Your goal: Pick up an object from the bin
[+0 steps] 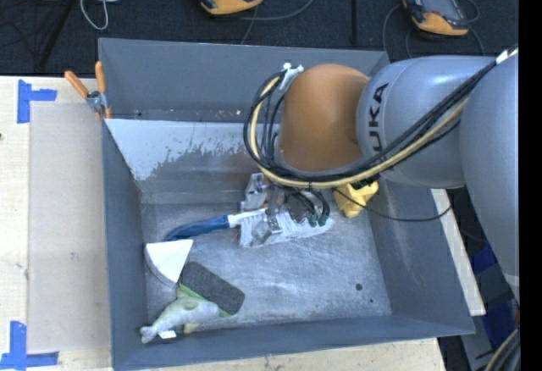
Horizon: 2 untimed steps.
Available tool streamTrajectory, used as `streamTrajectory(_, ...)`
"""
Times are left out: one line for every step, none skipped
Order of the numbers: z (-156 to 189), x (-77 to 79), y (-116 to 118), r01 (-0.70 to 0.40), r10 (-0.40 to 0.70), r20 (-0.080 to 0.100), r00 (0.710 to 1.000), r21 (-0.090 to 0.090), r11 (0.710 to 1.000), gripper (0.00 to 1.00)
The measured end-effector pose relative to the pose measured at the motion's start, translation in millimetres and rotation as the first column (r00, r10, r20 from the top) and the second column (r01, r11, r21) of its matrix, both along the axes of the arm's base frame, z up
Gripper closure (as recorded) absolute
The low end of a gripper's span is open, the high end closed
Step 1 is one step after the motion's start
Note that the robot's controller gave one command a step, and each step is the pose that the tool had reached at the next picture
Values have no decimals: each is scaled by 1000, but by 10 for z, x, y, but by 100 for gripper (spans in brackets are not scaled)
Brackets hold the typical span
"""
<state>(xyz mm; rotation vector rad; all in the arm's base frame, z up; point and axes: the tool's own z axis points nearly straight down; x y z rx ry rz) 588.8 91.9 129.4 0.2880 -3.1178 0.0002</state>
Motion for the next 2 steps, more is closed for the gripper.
streamTrajectory(625,100,-4,0,0,6,1000,0,1000,100)
streamTrajectory(974,35,-8,-1,0,13,1000,1,1000,100)
